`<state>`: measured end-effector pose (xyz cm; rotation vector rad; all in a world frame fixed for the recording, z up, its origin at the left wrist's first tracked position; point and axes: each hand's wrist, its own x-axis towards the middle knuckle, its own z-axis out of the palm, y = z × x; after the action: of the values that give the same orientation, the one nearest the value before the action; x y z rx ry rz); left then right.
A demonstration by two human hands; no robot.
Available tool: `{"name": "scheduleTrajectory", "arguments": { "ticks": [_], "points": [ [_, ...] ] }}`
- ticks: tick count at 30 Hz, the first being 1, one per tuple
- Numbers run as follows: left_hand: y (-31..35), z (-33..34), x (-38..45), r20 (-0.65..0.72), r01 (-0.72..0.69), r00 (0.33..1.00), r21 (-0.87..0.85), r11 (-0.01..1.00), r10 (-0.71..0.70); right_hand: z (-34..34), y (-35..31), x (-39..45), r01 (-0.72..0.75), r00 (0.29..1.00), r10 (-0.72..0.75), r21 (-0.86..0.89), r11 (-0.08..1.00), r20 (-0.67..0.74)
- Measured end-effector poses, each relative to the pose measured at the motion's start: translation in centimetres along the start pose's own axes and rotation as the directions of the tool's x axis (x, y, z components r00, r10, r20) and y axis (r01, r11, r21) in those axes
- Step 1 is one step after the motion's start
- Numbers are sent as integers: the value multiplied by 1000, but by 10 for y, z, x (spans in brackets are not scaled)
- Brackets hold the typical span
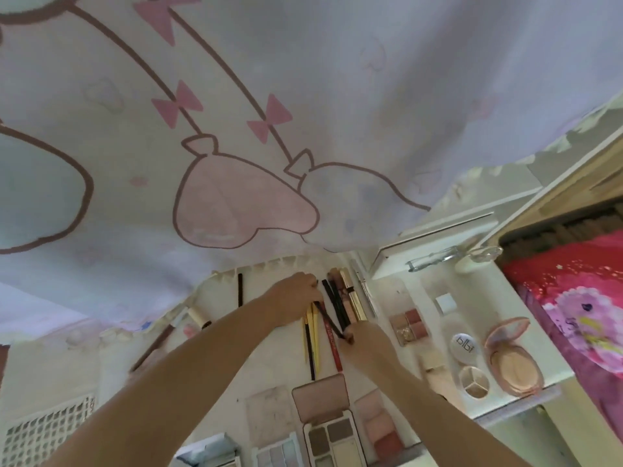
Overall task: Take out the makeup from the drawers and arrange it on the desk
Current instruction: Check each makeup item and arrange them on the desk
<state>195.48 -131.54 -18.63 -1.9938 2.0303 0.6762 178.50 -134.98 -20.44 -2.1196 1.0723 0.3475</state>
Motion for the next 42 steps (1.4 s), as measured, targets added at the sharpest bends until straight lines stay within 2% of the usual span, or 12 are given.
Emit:
{"name": "scheduleTrajectory", "arguments": {
  "ticks": [4,9,14,19,23,26,29,32,35,38,40,42],
  "points": [
    [6,9,25,69,-77,995,63,995,72,23,11,1,-63,996,59,-58,996,-64],
    [9,13,42,142,-98,986,108,989,82,31,12,9,-111,991,102,-98,989,-90],
    [9,18,46,73,-88,994,132,987,79,36,12,7,-119,987,107,-94,988,-123],
    [0,22,32,-38,-44,998,36,998,46,34,13,2,-58,989,46,-80,995,-141],
    [-21,19,3,-180,71,979,-130,989,-94,26,5,4,38,989,-55,-131,991,-135],
    [-42,28,-30,-142,268,944,-193,944,-297,20,-16,17,135,985,-148,-143,981,-84],
    [-55,43,-64,-55,453,878,-221,864,-475,20,-44,33,220,975,-215,-138,966,49],
    [-63,54,-94,-33,550,817,-252,796,-575,26,-72,49,348,933,-320,-190,918,164],
    [-66,65,-120,-51,614,749,-322,721,-660,30,-100,73,447,894,-403,-333,830,196],
    [-67,77,-141,-46,647,686,-418,638,-726,35,-128,96,486,874,-442,-417,768,204],
    [-65,85,-154,-45,649,665,-459,607,-745,44,-146,104,453,891,-415,-405,794,184],
    [-64,92,-165,-61,647,646,-487,588,-761,56,-161,106,354,935,-313,-420,836,165]
  ]
}}
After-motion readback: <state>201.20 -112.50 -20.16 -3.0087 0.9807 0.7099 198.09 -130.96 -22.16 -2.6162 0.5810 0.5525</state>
